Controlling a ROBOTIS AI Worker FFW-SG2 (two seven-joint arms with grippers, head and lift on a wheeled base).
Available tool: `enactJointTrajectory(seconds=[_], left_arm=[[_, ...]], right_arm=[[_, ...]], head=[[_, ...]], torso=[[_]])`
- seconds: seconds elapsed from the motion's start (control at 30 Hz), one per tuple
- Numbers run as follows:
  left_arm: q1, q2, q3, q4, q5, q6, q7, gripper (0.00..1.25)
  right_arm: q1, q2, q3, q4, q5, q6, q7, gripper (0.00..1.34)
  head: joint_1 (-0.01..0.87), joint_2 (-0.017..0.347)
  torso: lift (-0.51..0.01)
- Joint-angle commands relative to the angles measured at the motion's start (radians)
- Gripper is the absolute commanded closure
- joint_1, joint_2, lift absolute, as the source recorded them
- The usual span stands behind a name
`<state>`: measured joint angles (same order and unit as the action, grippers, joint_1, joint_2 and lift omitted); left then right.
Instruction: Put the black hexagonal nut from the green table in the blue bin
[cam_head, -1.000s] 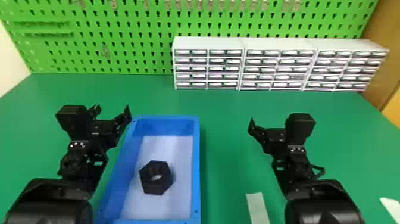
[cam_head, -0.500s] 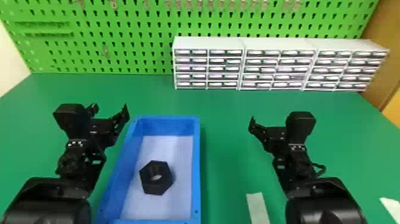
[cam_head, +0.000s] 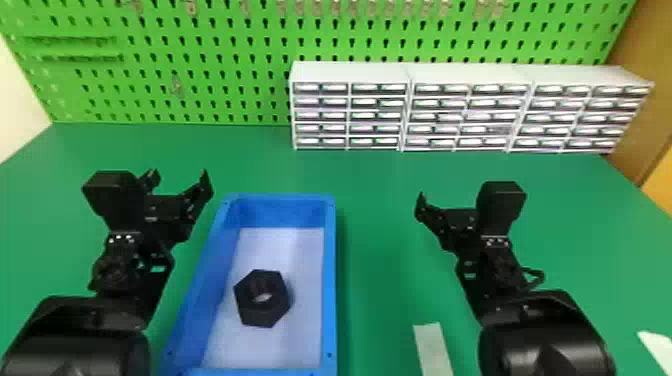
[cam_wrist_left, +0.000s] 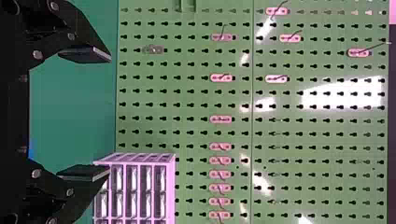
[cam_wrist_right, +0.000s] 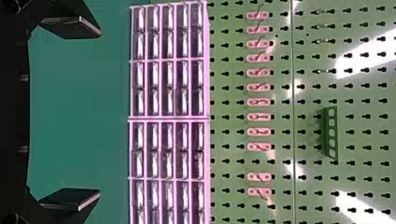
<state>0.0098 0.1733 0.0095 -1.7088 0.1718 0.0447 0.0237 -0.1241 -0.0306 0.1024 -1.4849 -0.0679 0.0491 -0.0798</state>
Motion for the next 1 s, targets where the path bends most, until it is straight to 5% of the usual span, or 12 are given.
enactJointTrajectory(seconds=[0.0, 0.97], left_arm=[[-0.001, 0.000, 0.000, 0.005, -0.003, 0.001, 0.001, 0.41], [-0.022, 0.000, -0.016, 0.020, -0.011, 0.000, -0.001, 0.41]], right_arm=[[-0.006, 0.000, 0.000, 0.002, 0.003, 0.000, 0.000, 0.10], [-0.020, -0.003, -0.021, 0.000, 0.000, -0.006, 0.000, 0.10]], head=[[0.686, 0.052], [0.686, 0.052]], torso=[[-0.097], [-0.097]])
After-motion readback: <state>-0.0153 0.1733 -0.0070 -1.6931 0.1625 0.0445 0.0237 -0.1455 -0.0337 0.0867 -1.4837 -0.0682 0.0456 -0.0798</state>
